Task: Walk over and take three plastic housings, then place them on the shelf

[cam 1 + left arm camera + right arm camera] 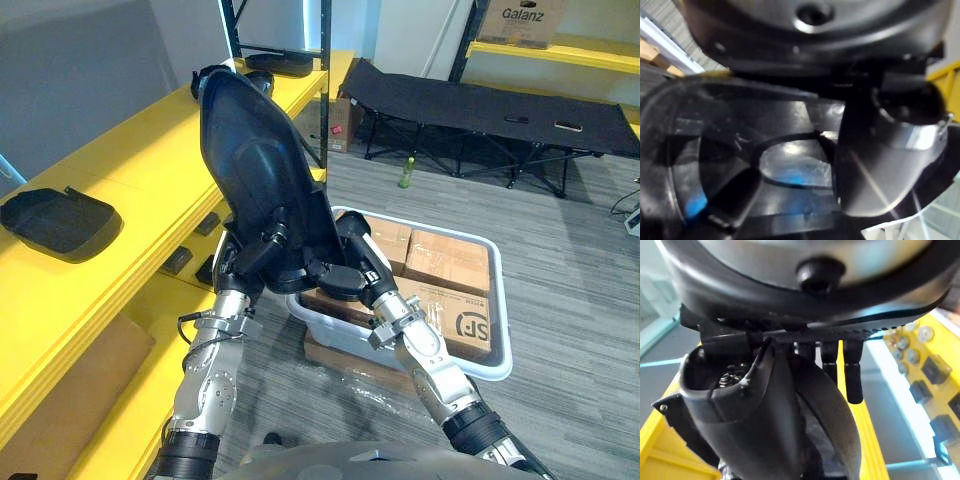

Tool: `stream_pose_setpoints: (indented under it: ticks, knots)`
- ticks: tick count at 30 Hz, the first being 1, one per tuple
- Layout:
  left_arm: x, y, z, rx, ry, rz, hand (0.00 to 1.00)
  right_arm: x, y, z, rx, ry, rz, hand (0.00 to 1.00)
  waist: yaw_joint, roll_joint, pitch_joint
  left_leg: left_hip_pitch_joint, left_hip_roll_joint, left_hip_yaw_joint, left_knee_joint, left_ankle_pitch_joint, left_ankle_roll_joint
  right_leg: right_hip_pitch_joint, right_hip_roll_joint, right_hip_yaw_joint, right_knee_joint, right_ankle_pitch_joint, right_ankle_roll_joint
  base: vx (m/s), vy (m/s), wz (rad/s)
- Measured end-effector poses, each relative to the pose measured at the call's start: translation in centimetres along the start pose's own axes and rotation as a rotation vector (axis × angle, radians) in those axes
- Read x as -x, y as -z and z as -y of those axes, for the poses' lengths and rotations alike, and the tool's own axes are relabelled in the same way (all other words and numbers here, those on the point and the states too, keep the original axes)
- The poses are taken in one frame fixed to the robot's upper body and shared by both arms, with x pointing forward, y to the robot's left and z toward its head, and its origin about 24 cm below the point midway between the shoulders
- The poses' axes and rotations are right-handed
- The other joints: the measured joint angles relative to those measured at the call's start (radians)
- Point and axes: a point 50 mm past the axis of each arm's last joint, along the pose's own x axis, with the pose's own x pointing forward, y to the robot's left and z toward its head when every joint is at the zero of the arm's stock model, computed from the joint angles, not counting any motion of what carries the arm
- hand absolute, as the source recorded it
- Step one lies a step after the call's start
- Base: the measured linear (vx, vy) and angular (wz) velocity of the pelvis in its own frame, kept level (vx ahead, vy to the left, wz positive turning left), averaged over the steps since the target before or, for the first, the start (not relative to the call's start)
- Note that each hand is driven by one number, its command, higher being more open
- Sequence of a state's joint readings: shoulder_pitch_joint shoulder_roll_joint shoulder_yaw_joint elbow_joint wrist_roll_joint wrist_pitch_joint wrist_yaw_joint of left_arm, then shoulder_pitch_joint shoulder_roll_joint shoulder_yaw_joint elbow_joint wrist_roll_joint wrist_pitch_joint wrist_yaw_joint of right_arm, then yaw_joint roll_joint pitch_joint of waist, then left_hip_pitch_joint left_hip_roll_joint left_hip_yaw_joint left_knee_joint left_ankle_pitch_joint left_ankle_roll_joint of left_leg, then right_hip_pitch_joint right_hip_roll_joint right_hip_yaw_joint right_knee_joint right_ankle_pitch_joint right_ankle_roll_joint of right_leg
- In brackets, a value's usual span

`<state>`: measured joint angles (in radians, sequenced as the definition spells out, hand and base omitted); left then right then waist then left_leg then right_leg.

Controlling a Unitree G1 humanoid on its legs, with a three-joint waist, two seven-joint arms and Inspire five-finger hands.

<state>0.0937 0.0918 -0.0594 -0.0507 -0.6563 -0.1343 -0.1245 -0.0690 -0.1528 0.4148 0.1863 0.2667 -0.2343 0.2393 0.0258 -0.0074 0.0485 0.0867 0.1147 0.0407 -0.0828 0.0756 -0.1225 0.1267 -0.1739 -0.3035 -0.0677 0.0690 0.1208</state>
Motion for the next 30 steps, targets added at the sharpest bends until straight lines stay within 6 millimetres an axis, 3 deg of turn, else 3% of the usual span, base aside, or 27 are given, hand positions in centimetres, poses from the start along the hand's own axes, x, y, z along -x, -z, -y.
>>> stream_pose_setpoints:
  ticks: [6,8,12,17,21,25,30]
  knots:
    - [0.0,-0.4,-0.2,-0.194,-0.145,0.056,0.00,0.4,0.9,0.0,-0.112,-0.003,-0.040,1.00,0.004,-0.013,0.002,0.000,0.000,-0.014,0.000,0.000,-0.001,0.010,0.001,-0.016,0.000,-0.004,-0.003,0.00,0.000,0.08]
    - [0.2,-1.1,-0.8,-0.336,-0.256,0.108,0.00,0.5,1.1,-0.4,-0.151,-0.022,-0.039,1.00,0.005,-0.014,0.002,0.000,0.001,-0.015,0.000,0.000,-0.001,0.011,0.002,-0.018,0.000,-0.006,-0.005,-0.01,-0.002,0.02]
    - [0.6,-2.2,-2.2,-0.456,-0.458,0.181,0.00,0.7,0.9,-0.5,-0.153,-0.012,-0.023,1.00,0.004,-0.018,0.005,-0.001,0.002,-0.015,0.000,-0.001,-0.002,0.011,0.002,-0.018,-0.001,-0.007,-0.006,0.00,0.000,0.00]
    - [1.7,-3.8,-3.9,-0.574,-0.695,0.287,0.00,2.1,-0.4,1.2,-0.157,0.093,0.061,1.00,0.013,-0.026,0.006,-0.010,0.002,-0.010,0.000,-0.001,-0.002,-0.002,0.002,-0.013,-0.001,-0.005,-0.003,0.00,0.000,-0.03]
    - [2.7,-5.4,-5.5,-0.608,-0.843,0.372,0.00,4.5,-1.6,3.9,-0.159,0.234,0.131,1.00,0.007,-0.032,0.009,-0.009,0.002,-0.002,0.000,-0.005,-0.002,-0.005,0.002,-0.005,-0.001,-0.006,-0.003,0.00,0.000,-0.04]
    - [3.1,-6.1,-5.7,-0.585,-0.844,0.436,0.00,6.8,-0.9,5.4,-0.162,0.346,0.108,1.00,-0.003,-0.038,0.015,-0.007,0.002,0.009,0.000,-0.011,-0.002,-0.008,0.001,0.006,-0.001,-0.007,-0.002,0.00,0.000,-0.07]
    - [3.7,-6.6,-4.2,-0.446,-0.690,0.471,0.00,8.2,0.0,5.5,-0.181,0.433,0.073,1.00,-0.019,-0.037,0.020,-0.007,0.002,0.022,0.000,-0.013,-0.003,-0.015,0.001,0.021,0.001,-0.006,-0.002,-0.01,-0.001,-0.09]
